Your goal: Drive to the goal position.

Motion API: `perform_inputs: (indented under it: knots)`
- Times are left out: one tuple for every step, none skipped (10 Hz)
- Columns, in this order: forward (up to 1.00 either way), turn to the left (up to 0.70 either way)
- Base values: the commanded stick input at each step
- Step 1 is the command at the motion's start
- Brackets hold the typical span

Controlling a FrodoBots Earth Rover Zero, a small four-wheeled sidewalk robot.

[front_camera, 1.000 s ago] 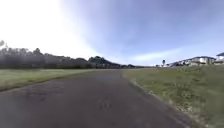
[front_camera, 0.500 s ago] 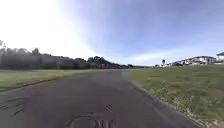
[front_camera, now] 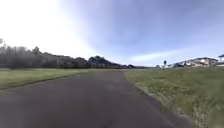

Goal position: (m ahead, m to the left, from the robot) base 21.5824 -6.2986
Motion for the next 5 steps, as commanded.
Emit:
perform_inputs:
  knots:
    - [1.0,0.0]
    - [1.0,0.0]
    - [1.0,0.0]
    - [1.0,0.0]
    - [1.0,0.0]
